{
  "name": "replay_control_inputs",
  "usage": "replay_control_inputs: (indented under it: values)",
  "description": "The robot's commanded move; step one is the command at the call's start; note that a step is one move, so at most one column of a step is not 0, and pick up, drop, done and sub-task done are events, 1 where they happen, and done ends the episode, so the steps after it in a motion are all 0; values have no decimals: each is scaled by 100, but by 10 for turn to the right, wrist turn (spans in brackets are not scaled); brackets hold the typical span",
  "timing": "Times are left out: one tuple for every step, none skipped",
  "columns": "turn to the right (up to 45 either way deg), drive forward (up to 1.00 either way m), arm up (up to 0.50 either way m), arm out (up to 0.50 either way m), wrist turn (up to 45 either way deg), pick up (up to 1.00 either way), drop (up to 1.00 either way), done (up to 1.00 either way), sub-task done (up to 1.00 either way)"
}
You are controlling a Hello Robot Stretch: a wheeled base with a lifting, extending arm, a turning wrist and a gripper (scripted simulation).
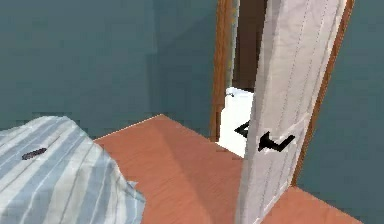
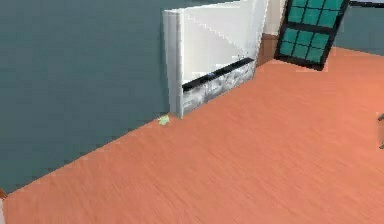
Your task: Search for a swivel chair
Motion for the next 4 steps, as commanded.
replay_control_inputs:
  values:
    - [0, 100, 0, 0, 0, 0, 0, 0, 0]
    - [390, 0, 0, 0, 0, 0, 0, 0, 0]
    - [0, 100, 0, 0, 0, 0, 0, 0, 0]
    - [30, 0, 0, 0, 0, 0, 0, 0, 0]
